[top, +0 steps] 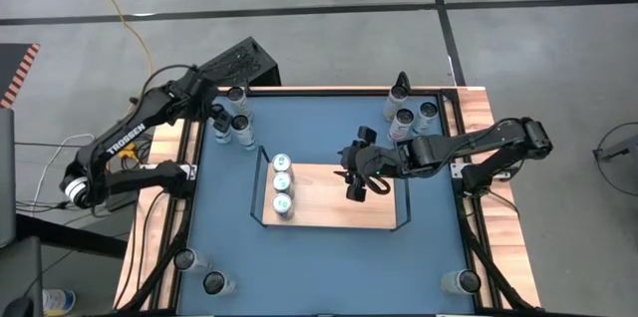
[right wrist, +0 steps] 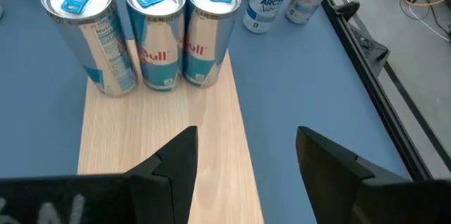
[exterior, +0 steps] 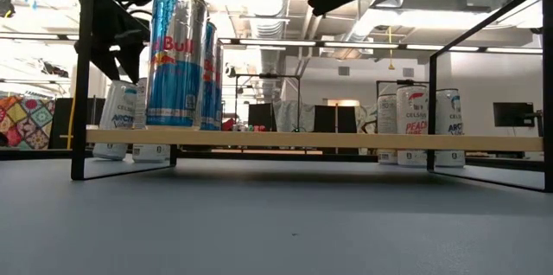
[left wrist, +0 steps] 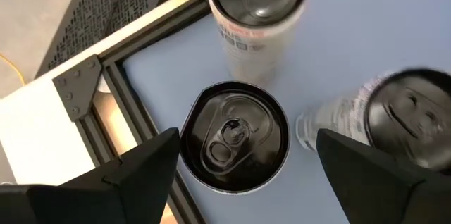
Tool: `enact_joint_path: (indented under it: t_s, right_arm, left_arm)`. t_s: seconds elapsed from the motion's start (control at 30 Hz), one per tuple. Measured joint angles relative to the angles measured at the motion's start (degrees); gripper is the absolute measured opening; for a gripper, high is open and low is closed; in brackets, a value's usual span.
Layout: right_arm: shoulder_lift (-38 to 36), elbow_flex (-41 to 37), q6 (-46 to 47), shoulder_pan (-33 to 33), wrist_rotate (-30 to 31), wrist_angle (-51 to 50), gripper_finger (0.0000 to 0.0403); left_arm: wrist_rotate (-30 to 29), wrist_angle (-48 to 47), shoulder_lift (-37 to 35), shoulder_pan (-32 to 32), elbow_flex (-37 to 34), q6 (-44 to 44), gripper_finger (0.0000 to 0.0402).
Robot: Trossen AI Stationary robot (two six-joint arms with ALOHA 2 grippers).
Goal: Place canned beverage on shelf
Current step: Put the left blue soda can on the shelf
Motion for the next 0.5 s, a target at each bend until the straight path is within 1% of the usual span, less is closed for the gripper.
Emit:
enact_joint_path:
  t_s: [0.3,0.5]
  right_arm:
    - [0.0,0.0,1.1,0.2,-0.2,-0.9,0.0219]
    - [0.0,0.0,1.1,0.4,-0.2,-0.9,0.0219]
  left_arm:
    - [0.7,-0.7,-5.4,-0.1,1.1,-0.1,0.0320]
    - [0.3,-0.2,-5.0,0.0,1.1,0.0,0.0320]
